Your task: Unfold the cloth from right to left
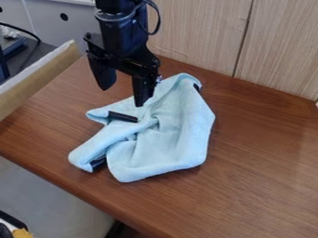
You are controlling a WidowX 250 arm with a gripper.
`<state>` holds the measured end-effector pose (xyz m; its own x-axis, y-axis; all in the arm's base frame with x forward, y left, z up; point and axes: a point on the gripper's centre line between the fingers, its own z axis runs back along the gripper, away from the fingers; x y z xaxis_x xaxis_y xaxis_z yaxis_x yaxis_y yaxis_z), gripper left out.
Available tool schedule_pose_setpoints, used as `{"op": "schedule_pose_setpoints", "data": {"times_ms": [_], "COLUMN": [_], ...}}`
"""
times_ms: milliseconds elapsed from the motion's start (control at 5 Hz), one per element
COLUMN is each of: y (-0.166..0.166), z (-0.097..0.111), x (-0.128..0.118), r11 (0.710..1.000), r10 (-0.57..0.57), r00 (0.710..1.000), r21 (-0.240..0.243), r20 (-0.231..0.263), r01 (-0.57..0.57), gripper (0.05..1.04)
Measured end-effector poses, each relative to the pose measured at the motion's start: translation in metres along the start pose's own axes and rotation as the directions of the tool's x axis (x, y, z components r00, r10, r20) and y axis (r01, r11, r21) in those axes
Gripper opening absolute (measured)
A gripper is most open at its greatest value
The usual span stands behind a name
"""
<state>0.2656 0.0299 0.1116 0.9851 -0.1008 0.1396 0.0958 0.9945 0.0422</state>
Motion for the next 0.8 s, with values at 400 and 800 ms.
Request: {"op": "schedule_pose_setpoints", "data": {"times_ms": [400,800], "y": [0.012,0.026], "z": [-0.021,-0.036], "x": [0.008,0.017], "r11": [0.989,0.927], "r10": [-0.135,-0.373], "r00": [0.990,0.926], "r21": [-0.060,-0.049], "r20": [-0.031,-0.054], "r01": [0.133,0.371], "gripper": [1.001,1.001]}}
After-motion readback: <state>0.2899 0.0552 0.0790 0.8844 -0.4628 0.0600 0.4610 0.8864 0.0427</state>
